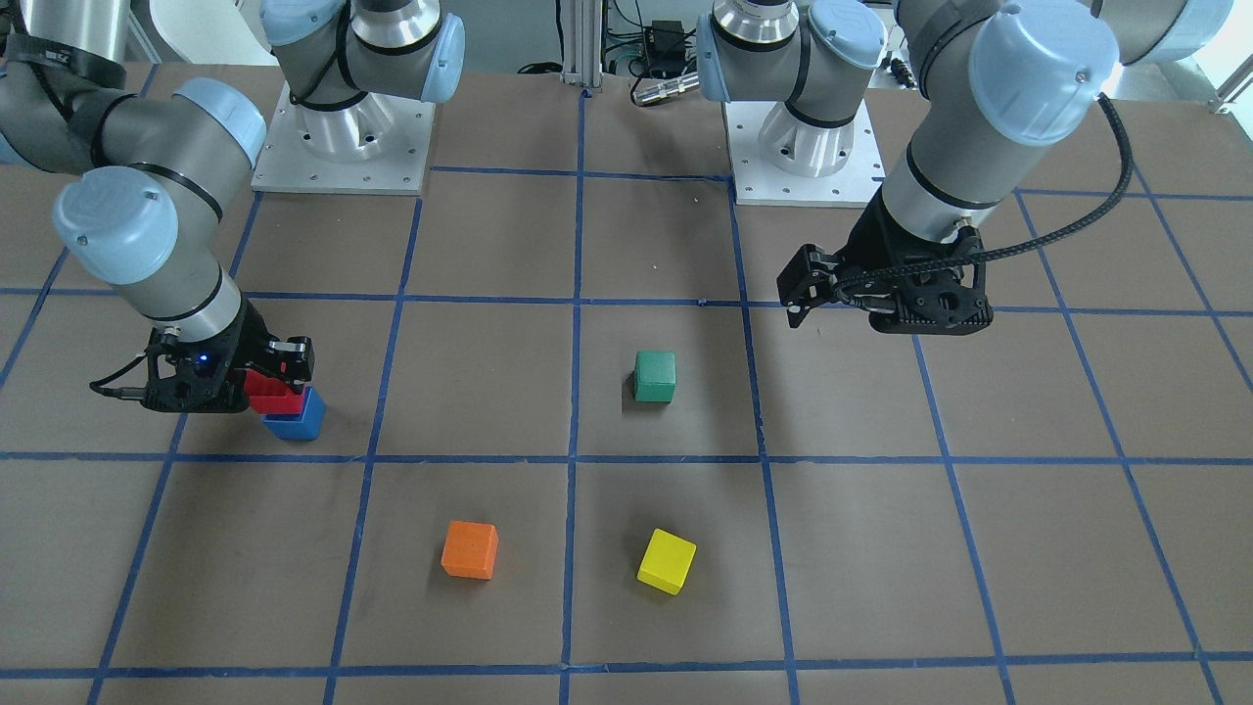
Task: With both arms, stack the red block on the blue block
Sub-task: 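Lower the red cube onto the blue cube with the right gripper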
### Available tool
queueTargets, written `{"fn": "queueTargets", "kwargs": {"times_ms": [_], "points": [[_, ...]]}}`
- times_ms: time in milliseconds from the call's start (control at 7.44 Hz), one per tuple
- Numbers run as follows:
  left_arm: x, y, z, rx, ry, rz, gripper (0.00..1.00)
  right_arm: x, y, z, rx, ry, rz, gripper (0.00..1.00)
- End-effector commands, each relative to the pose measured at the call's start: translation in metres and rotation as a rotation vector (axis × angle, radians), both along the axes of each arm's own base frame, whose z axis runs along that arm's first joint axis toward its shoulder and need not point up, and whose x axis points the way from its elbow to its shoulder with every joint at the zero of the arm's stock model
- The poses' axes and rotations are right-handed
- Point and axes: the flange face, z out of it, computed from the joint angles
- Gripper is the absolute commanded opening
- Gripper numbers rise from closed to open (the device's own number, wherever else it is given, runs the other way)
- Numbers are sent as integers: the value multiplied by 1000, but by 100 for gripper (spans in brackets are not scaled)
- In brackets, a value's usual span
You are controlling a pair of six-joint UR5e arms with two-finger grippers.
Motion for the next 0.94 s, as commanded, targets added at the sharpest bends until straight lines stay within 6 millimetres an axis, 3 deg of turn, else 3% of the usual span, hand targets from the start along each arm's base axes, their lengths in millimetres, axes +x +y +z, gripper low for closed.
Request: {"fn": "queueTargets", "kwargs": {"times_ms": [0, 403, 807], "points": [[0, 0, 0, 1, 0, -1, 100, 0, 0, 0, -2, -3, -4, 4], [0, -1, -1, 2, 0, 0, 100, 1, -1, -3, 4, -8, -10, 41], [0, -1, -2, 4, 0, 0, 100, 1, -2, 0, -3, -9, -9, 57]]}}
